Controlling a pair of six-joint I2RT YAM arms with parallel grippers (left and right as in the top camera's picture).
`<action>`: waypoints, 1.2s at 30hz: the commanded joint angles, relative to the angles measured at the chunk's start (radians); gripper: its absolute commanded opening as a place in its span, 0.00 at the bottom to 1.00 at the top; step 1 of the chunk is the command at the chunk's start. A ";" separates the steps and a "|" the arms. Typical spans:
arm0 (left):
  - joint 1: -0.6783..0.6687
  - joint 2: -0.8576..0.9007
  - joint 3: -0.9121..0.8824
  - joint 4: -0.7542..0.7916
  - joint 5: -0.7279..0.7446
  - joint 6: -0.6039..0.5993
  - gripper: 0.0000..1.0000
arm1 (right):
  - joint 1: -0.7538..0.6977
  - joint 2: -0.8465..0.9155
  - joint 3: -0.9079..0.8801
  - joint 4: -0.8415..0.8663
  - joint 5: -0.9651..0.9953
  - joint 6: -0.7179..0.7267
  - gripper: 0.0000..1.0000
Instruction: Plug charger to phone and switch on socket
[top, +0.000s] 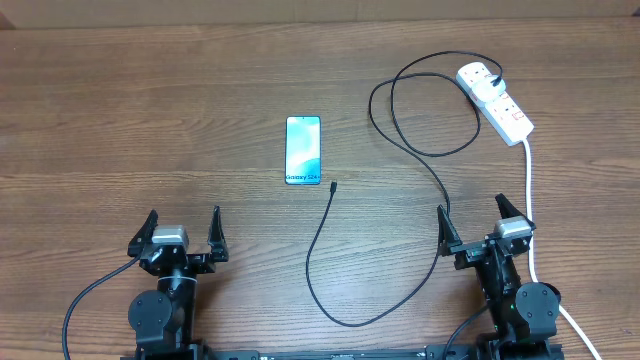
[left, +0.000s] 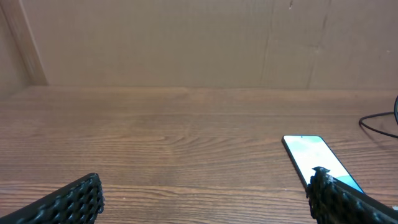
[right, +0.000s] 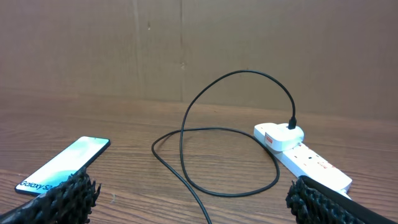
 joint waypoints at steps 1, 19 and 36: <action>0.010 -0.010 -0.004 -0.003 -0.007 0.015 1.00 | 0.004 -0.010 -0.010 0.005 0.009 0.006 1.00; 0.010 -0.010 -0.004 -0.003 -0.007 0.015 1.00 | 0.004 -0.010 -0.010 0.005 0.009 0.006 1.00; 0.010 -0.010 -0.004 0.021 0.017 -0.006 1.00 | 0.004 -0.010 -0.010 0.004 0.009 0.006 1.00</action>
